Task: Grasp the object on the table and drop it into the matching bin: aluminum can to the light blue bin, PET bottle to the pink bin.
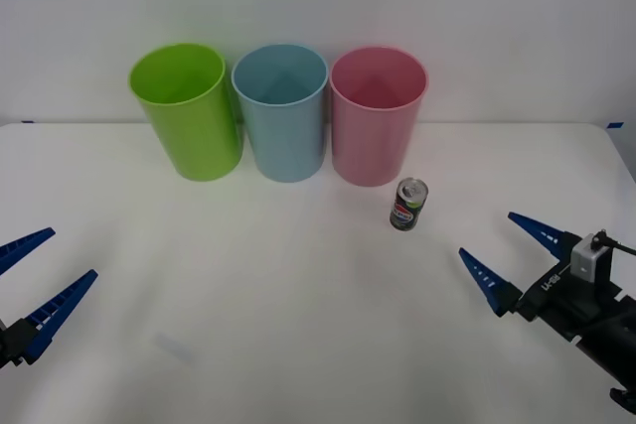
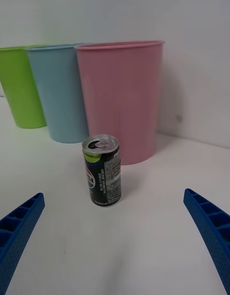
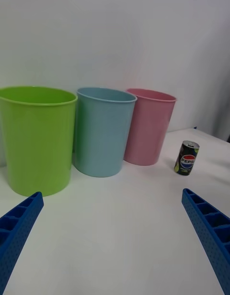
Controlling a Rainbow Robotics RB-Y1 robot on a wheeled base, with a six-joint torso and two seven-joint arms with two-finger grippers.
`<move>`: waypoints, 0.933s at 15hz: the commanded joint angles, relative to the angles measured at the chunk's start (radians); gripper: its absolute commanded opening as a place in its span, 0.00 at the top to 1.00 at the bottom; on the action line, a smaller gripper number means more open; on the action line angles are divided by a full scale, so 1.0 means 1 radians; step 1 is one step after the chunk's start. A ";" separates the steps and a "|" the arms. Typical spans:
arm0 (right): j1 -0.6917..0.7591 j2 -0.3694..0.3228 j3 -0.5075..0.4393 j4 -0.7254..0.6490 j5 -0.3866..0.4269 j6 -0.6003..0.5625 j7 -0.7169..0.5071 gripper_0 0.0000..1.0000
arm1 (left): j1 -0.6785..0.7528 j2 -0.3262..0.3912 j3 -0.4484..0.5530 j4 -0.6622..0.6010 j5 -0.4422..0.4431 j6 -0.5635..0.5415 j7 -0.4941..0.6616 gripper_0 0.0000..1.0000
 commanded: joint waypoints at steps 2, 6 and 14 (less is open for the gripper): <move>-0.064 0.005 0.049 0.086 0.008 0.019 0.013 0.00 | 0.000 0.000 0.000 0.000 0.000 0.000 0.000 0.00; -0.129 0.041 0.059 0.156 0.060 0.020 0.030 0.00 | 0.000 0.000 0.000 0.000 0.000 0.000 0.000 0.00; -0.285 0.114 0.059 0.347 0.114 0.019 0.064 0.00 | 0.000 0.000 0.000 0.000 0.000 0.000 0.000 0.00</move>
